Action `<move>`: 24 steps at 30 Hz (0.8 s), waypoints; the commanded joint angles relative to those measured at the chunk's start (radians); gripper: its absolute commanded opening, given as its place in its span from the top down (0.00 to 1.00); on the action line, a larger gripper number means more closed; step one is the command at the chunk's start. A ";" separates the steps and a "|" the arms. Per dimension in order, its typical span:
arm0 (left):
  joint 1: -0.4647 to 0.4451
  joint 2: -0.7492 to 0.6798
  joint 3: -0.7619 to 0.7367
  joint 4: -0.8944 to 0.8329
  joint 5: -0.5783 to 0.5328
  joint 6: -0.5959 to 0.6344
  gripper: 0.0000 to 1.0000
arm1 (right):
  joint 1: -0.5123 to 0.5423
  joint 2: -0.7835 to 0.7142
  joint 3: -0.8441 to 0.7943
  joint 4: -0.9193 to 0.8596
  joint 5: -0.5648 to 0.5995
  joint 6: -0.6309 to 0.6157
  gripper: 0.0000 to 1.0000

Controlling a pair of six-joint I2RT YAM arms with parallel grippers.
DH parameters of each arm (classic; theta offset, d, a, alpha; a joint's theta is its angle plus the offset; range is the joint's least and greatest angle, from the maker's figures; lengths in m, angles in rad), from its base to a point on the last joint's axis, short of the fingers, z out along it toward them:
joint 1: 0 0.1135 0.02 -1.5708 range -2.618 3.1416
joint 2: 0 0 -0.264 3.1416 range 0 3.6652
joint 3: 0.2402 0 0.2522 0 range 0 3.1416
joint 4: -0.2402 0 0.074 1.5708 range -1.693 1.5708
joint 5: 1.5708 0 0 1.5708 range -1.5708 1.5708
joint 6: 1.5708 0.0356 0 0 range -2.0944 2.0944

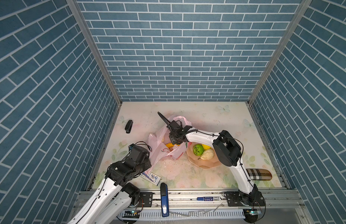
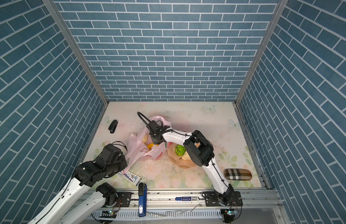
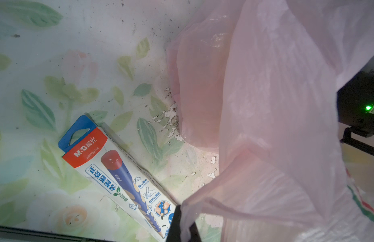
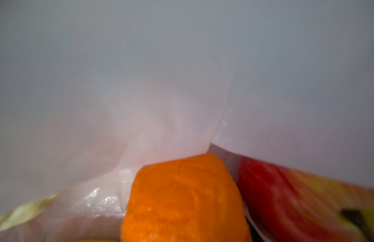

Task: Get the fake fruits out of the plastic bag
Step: 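Lower the right gripper onto the orange fruit and close on it, then lift the orange fruit up out of the bag with the right gripper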

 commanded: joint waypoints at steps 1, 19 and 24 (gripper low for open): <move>-0.003 -0.001 -0.011 -0.007 -0.036 0.003 0.99 | -0.007 0.019 0.029 -0.002 -0.014 0.016 0.63; -0.001 0.104 0.082 0.091 -0.151 0.072 0.98 | -0.007 -0.183 -0.029 0.009 -0.086 -0.030 0.85; -0.001 0.100 0.100 0.106 -0.194 0.064 0.98 | -0.007 -0.220 -0.021 -0.001 -0.133 -0.032 0.86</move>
